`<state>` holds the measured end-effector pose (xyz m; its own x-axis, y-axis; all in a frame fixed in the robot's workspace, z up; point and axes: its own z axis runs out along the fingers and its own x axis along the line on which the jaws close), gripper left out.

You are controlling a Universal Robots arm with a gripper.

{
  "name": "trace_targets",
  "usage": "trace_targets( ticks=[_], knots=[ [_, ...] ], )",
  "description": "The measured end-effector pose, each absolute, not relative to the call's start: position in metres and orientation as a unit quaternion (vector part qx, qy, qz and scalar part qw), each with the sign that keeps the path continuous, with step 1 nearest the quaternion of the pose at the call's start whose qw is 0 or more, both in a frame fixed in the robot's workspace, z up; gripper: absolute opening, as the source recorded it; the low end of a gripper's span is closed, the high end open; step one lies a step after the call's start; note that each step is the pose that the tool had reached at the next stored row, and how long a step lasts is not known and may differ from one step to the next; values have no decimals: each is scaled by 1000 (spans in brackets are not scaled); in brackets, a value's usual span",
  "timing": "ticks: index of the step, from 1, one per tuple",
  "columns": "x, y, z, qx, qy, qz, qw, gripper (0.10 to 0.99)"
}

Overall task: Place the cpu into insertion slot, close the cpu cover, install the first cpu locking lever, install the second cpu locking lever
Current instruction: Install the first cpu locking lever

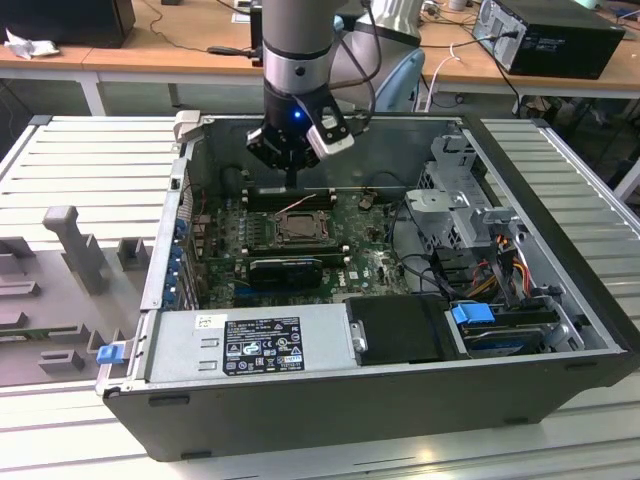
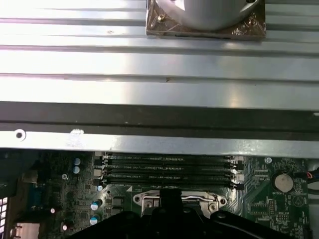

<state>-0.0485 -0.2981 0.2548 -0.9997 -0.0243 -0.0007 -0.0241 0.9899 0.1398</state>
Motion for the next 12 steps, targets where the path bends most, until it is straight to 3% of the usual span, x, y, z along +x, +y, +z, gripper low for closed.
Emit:
trace_targets(
  ticks=[12],
  knots=[
    [-47, -298, 242, 22, -997, -70, 1, 106]
  ],
)
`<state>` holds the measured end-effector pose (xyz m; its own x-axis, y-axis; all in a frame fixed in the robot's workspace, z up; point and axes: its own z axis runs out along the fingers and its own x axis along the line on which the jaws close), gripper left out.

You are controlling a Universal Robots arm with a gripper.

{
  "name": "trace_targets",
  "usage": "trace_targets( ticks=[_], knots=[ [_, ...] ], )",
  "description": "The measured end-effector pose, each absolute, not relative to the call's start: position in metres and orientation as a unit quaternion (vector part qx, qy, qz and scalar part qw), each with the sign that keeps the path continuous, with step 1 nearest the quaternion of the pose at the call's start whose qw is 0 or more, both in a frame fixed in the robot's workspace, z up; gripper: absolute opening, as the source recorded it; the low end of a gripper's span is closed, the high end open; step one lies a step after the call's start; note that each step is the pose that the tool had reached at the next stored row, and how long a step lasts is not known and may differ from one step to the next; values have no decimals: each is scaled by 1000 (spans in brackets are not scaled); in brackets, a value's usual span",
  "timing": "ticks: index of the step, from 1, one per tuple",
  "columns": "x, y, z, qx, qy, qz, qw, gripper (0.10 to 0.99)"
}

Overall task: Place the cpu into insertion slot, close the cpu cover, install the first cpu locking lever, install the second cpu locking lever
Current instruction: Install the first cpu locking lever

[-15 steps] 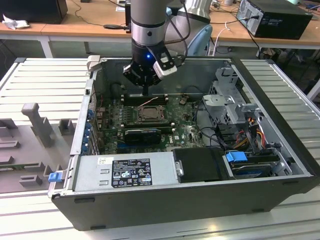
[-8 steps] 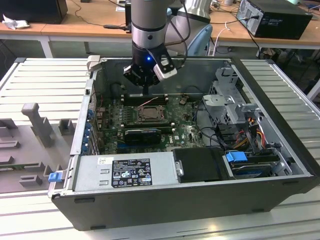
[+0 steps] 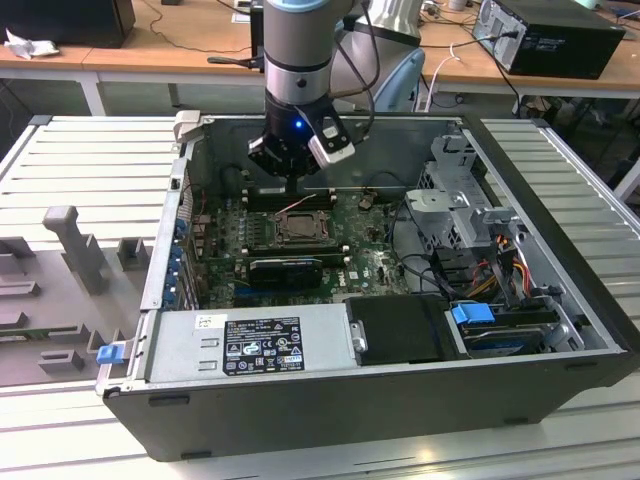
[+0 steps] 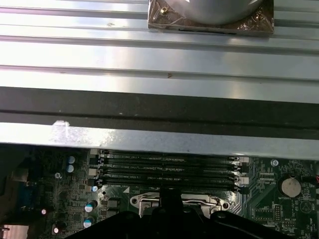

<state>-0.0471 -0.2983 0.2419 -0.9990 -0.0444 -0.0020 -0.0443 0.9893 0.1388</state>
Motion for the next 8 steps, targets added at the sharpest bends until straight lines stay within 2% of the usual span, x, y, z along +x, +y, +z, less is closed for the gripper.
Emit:
trace_targets(
  ticks=[8],
  knots=[
    [-47, -298, 242, 22, -997, -69, 0, 106]
  ],
)
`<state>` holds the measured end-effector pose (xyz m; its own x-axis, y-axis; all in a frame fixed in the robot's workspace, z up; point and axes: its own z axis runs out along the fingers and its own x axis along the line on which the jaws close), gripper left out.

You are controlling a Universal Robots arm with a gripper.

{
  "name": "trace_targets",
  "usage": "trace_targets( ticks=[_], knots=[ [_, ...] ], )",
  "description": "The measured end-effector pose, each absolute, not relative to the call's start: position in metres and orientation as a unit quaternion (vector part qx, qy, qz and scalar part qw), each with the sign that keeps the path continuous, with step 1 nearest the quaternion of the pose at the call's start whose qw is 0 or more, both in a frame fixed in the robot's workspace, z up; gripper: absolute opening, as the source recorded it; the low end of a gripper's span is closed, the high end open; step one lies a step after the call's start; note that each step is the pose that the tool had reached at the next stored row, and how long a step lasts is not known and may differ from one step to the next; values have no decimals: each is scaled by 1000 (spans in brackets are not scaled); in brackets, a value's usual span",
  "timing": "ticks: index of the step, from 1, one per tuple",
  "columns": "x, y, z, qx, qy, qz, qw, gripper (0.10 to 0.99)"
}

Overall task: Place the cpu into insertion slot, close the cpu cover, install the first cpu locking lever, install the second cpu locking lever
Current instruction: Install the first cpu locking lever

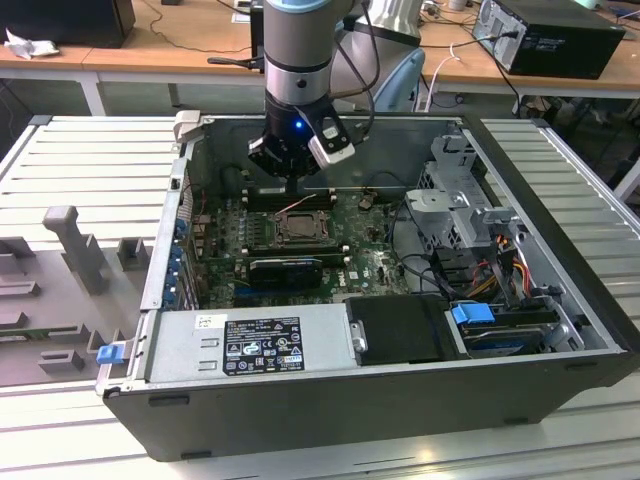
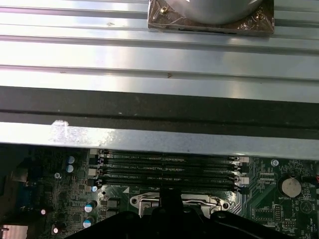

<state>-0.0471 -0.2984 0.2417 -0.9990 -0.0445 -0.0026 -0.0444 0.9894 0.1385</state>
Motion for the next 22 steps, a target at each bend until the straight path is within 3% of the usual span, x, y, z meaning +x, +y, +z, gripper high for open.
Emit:
trace_targets(
  ticks=[22],
  knots=[
    [-46, -298, 237, 22, -997, -69, 0, 106]
  ],
)
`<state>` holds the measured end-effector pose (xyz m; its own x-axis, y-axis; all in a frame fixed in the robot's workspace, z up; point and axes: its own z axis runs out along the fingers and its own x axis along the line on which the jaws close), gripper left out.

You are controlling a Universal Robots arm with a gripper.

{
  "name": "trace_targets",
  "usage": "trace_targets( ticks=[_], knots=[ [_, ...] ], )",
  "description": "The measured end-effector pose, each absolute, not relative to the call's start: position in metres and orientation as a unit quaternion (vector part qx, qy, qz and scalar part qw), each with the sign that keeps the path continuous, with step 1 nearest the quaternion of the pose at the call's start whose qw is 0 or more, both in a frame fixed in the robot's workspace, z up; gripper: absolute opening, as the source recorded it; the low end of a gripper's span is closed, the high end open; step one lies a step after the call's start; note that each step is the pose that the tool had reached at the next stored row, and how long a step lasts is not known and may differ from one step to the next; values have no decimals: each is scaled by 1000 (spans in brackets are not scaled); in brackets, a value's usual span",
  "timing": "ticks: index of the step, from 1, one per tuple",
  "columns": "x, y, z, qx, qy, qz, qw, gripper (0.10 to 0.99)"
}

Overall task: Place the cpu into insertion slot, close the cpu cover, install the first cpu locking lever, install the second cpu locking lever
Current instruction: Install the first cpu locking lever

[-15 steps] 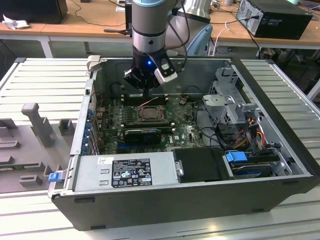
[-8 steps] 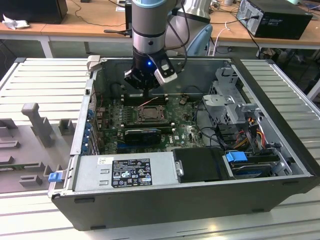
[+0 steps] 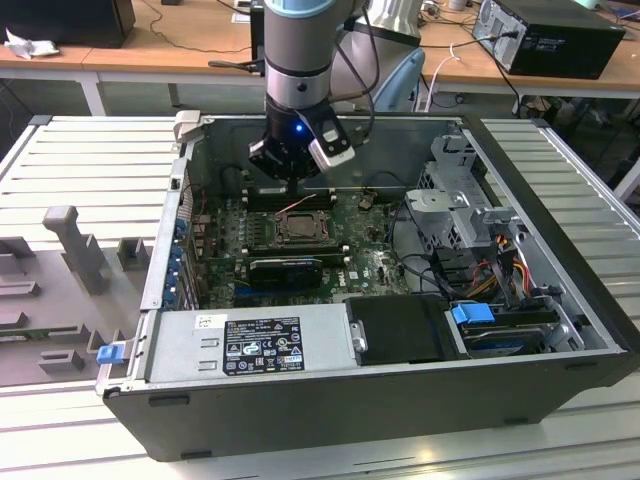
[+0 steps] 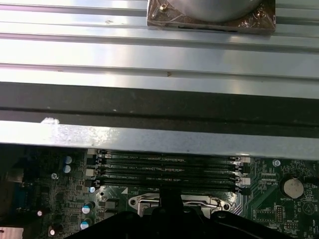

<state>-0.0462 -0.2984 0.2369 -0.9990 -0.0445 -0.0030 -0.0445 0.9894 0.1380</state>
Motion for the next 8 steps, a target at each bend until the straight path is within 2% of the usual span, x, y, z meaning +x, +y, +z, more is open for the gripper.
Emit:
trace_targets(
  ticks=[8],
  knots=[
    [-45, -298, 235, 22, -997, -69, 0, 106]
  ],
)
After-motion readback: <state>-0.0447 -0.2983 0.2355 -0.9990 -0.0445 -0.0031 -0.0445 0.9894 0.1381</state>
